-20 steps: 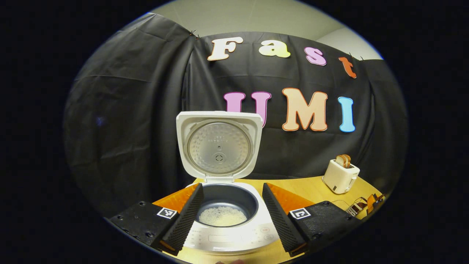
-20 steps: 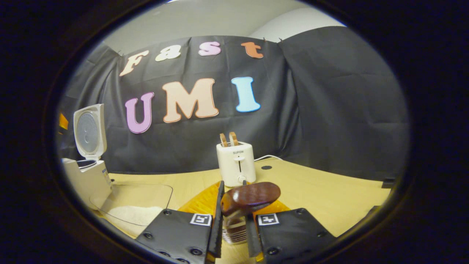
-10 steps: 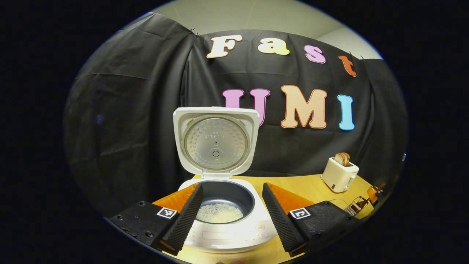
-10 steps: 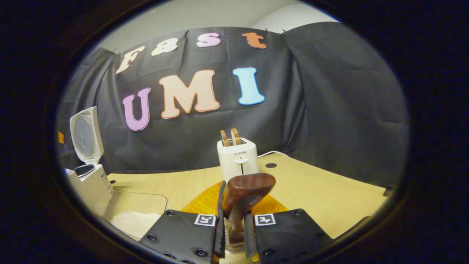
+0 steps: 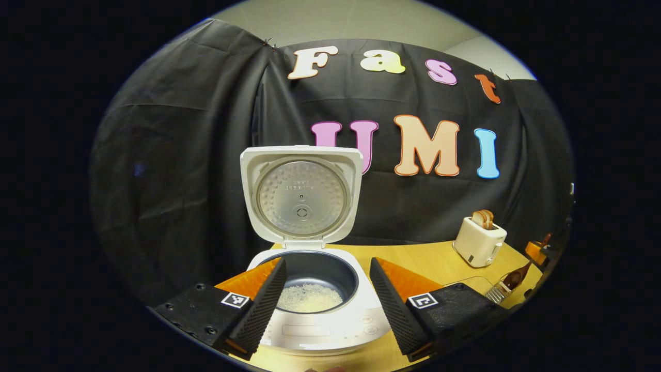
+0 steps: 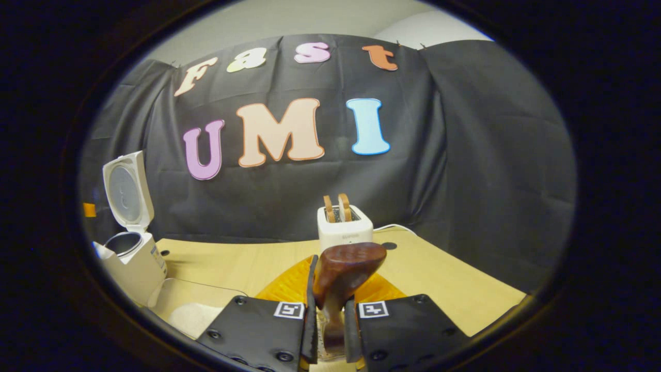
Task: Close the left gripper, press the button to open the rice cooker; take a wooden spoon from the chopstick holder with the right hand, scoop a spoonful of rice and pour it into the rice cooker, then put the wooden spoon back into the chopstick holder.
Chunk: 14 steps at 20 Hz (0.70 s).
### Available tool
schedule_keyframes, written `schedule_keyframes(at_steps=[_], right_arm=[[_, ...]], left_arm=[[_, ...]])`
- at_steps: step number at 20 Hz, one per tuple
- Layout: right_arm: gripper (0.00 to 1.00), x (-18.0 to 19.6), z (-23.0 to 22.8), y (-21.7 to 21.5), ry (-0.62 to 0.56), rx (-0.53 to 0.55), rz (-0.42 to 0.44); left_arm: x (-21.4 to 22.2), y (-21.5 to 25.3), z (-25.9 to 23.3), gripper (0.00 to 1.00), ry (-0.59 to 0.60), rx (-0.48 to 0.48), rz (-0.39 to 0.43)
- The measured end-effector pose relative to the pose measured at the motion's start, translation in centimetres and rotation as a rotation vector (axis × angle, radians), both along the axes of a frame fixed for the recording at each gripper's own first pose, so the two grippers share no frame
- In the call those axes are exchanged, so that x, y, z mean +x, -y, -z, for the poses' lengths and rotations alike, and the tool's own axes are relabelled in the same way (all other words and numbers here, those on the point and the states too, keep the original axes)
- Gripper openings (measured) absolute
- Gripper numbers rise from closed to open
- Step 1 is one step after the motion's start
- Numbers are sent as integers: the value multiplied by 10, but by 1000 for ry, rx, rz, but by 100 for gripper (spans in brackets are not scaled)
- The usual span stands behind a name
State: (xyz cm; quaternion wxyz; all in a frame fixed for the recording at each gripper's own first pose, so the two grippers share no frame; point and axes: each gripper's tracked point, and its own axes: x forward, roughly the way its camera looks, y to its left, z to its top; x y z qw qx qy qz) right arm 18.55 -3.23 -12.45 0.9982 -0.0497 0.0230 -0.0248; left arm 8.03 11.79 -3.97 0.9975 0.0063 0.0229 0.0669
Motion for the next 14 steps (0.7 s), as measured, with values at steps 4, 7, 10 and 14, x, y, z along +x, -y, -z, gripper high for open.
schedule_keyframes(at_steps=[4, 7, 10, 14], right_arm=[[24, -7, -34, -28, 6, -1, -47], [24, -13, -52, -61, 11, -1, -101], [23, -21, -56, -101, 9, -16, -164], [23, -25, -34, -155, -18, -15, -247]], left_arm=[[-3, -7, 2, 96, -14, -3, -3], [-8, -12, -1, 95, -10, -25, -1], [-12, -21, -2, 95, -3, -37, -14], [-20, -30, 0, 95, -8, -50, -25]])
